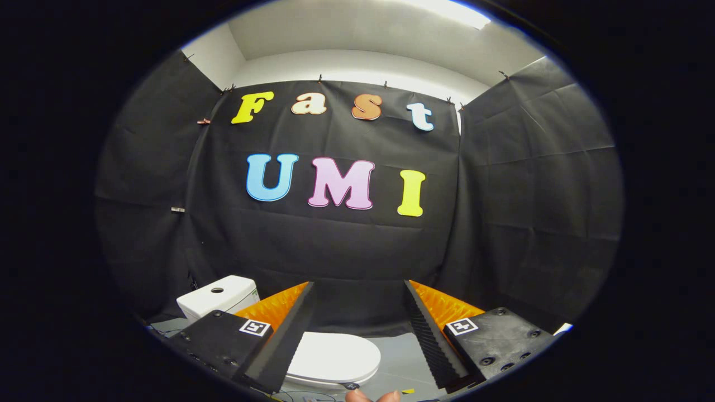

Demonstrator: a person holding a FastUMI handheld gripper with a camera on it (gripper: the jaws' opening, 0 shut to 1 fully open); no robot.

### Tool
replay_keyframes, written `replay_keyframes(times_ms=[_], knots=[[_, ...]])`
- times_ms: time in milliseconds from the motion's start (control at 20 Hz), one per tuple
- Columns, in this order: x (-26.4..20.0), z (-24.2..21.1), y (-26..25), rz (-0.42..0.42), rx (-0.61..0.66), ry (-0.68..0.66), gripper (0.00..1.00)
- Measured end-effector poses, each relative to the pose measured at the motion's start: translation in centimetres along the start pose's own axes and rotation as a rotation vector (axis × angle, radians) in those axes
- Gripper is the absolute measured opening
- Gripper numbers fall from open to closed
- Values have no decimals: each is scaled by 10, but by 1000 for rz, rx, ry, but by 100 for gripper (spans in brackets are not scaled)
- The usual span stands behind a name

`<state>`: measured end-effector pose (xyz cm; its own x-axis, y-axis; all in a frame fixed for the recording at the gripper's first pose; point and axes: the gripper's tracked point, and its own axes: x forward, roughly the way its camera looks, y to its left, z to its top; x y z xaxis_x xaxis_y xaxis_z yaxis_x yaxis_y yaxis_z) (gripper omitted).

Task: Open the toilet lid.

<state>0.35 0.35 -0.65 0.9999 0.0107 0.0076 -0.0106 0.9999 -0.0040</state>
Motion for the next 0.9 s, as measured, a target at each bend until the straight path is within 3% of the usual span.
replay_keyframes(times_ms=[350, 900], knots=[[20, -27, -1, 30, 48, -33, 98], [46, -134, -7, 76, 10, -13, 98]])
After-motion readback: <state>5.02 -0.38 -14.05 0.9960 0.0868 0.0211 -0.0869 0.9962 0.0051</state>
